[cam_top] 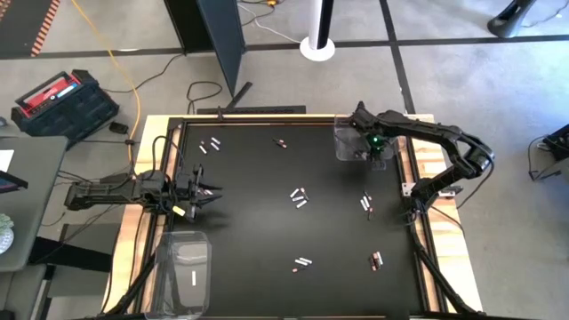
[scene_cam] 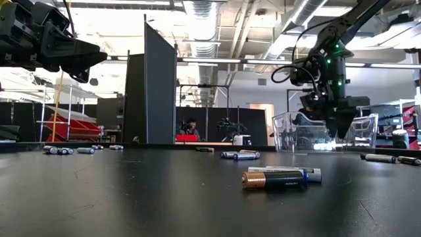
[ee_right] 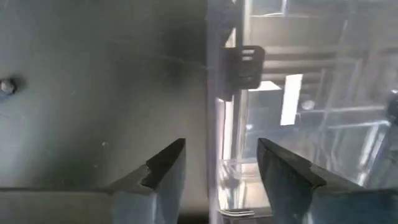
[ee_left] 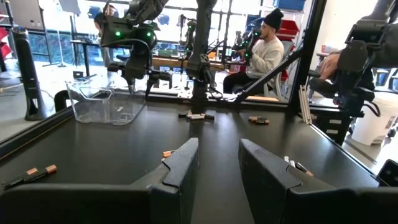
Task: Sort batteries
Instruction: Adjust the right transparent bin
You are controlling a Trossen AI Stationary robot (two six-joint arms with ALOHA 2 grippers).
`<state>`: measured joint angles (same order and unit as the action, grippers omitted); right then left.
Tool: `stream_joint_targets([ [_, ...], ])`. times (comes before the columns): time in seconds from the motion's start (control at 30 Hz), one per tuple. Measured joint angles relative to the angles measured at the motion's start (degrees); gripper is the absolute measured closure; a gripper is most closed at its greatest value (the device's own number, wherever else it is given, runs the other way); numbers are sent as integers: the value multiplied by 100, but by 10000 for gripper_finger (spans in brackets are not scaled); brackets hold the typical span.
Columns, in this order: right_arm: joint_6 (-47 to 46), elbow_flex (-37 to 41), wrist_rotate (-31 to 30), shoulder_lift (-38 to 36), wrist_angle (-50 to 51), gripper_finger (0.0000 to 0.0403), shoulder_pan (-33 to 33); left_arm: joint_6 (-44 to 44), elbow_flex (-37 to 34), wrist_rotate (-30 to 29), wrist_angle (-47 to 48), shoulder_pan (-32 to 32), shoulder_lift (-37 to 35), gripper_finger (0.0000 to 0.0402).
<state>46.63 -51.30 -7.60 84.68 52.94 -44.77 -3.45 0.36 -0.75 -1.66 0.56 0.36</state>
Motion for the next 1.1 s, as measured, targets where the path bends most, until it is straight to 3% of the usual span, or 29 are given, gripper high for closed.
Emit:
stream_joint_targets([
  [0.33, 316, 106, 0, 0, -90, 388, 0, -1, 1, 0, 1, 2, 2, 290],
  [0.73, 223, -527, -200, -164, 634, 398, 255, 0, 1, 0, 0, 0, 2, 290],
  [0.9, 853, -866, -284, -408, 894, 400, 619, -1, 0, 0, 1, 1, 2, 290],
  [1.1, 2244, -961, -284, -483, 1470, 400, 1198, -1, 2, 0, 1, 0, 2, 290],
])
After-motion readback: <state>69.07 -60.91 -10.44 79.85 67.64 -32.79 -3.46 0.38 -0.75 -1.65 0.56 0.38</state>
